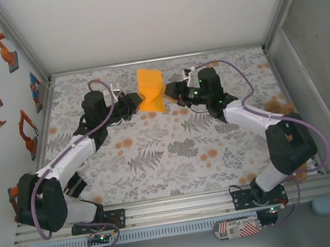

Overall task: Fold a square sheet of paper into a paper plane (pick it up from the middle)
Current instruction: Turn over the paper at the center of the table.

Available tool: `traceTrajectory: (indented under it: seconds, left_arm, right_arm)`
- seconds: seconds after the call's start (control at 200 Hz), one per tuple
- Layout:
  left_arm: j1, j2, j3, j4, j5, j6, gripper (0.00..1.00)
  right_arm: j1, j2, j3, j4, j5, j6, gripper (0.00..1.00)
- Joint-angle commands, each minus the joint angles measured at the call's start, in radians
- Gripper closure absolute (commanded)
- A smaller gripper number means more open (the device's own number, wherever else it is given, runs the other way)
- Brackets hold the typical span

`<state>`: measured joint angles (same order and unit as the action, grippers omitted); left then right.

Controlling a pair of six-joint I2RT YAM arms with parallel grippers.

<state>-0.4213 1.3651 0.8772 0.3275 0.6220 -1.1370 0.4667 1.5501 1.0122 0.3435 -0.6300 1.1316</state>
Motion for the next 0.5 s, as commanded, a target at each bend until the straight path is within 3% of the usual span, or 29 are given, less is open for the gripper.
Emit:
traceTrajectory:
  seconds: [0.0, 0.16, 0.315, 0.426, 0.496]
  left_arm:
    - [0.022, 0.007, 0.079, -0.157, 0.001, 0.127, 0.91]
    - [0.004, 0.040, 0.237, -0.609, -0.217, 0.417, 0.92]
    - [-0.101, 0.117, 0.402, -0.976, -0.677, 0.615, 0.91]
    - [-0.195, 0.203, 0.500, -1.134, -1.019, 0.698, 0.89]
    - [-0.233, 0.268, 0.555, -1.205, -1.166, 0.711, 0.89]
  right_arm:
    - [-0.041, -0.101, 0.004, -0.130, 0.069, -0.112, 0.53]
    - [-0.066, -0.151, 0.046, -0.391, 0.215, -0.275, 0.46]
    - [-0.072, -0.177, 0.054, -0.513, 0.339, -0.353, 0.41]
    - [-0.074, -0.186, 0.035, -0.554, 0.421, -0.363, 0.40]
    - [-0.074, -0.189, 0.024, -0.564, 0.443, -0.360, 0.40]
